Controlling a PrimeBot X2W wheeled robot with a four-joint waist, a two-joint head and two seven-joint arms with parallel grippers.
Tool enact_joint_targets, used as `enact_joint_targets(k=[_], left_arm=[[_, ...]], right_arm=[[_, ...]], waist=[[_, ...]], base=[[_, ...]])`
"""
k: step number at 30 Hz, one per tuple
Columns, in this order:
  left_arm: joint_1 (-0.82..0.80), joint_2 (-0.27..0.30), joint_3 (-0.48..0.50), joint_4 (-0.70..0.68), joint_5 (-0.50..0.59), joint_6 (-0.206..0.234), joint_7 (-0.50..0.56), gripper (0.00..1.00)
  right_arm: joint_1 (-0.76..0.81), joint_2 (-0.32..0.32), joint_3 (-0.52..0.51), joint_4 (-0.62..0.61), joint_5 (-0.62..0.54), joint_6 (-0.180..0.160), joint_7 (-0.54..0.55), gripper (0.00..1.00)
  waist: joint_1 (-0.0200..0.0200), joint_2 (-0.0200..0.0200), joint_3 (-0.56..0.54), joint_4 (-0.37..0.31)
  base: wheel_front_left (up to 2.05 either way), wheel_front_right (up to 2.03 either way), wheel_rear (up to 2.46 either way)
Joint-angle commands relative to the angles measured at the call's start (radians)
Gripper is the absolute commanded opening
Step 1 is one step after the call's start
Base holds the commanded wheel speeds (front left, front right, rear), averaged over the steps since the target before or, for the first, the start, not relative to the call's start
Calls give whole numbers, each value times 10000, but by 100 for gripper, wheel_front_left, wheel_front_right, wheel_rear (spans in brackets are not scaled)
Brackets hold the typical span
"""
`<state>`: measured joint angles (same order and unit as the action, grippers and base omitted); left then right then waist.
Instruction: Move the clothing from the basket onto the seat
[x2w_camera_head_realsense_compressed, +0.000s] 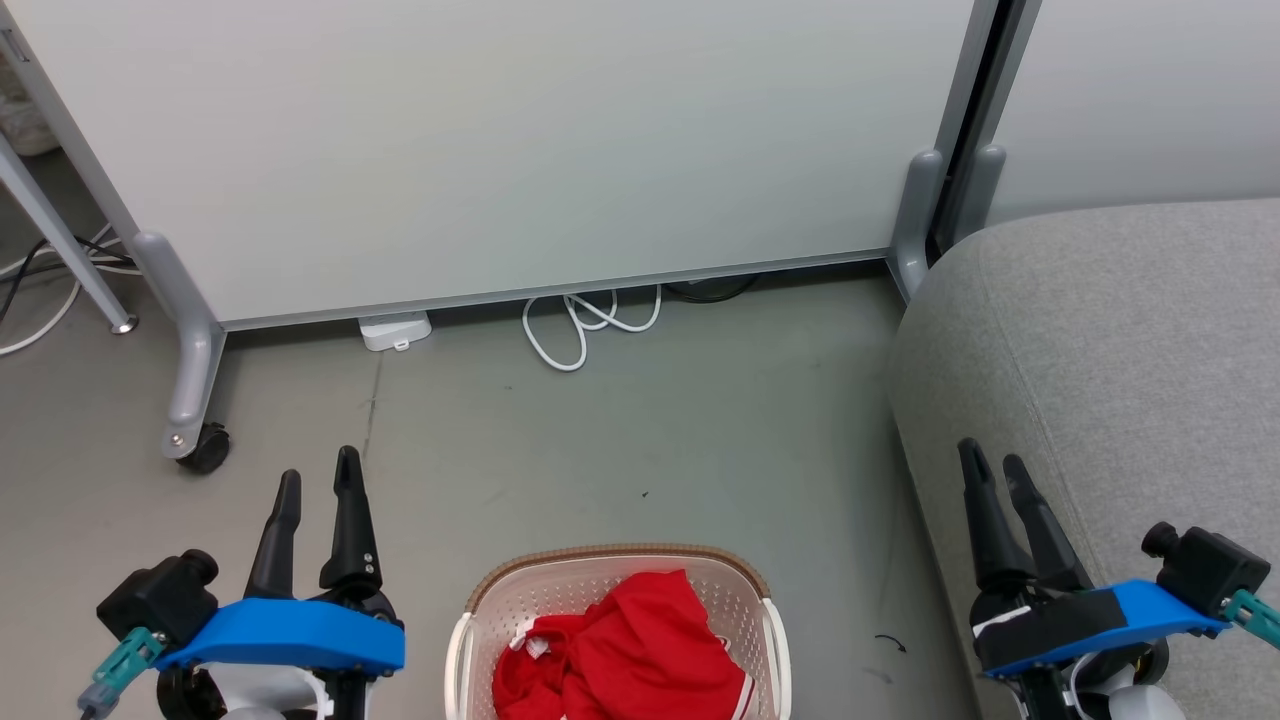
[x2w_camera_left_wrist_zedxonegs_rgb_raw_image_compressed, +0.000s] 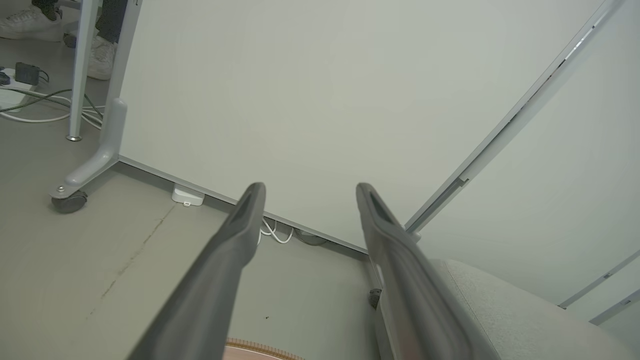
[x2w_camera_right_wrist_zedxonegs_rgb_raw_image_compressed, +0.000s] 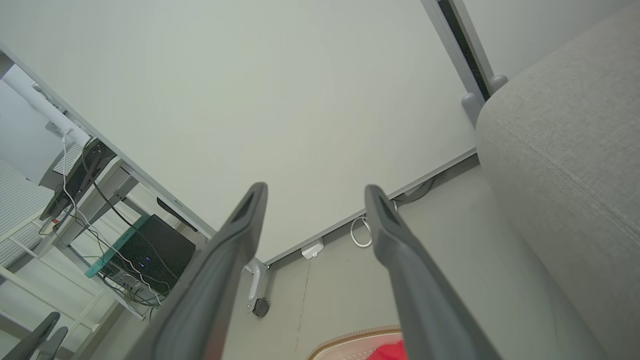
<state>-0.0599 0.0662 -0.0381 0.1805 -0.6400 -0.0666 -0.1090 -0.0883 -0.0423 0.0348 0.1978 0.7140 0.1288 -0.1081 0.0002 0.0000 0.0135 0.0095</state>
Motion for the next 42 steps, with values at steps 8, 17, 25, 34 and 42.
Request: enact_joint_targets(k=[8,17,25,34,42], left_arm=[[-233,180,-259,-174,1052,165,-298,100],[-238,248,-466,-268,1987,283,-536,100],[-248,288,-608,-323,2777,368,-730,100],[-238,278,-673,-310,3529,433,-928,100],[-235,234,-706,-195,4051,342,-1082,100]], right_arm=[[-143,-73,154,-180,-1125,18,-309,100],[-140,-81,254,-219,-2124,21,-541,100],[-167,-86,263,-205,-2941,22,-744,100],[-186,-91,289,-143,-3779,24,-940,100],[-201,-95,273,-76,-4464,26,-1084,100]], waist=[[-2,0,11,5],[-2,0,28,11],[-2,0,55,19],[-2,0,71,10],[-2,0,77,12]], base=[[0,0,0],[0,0,0],[0,0,0],[0,0,0],[0,0,0]])
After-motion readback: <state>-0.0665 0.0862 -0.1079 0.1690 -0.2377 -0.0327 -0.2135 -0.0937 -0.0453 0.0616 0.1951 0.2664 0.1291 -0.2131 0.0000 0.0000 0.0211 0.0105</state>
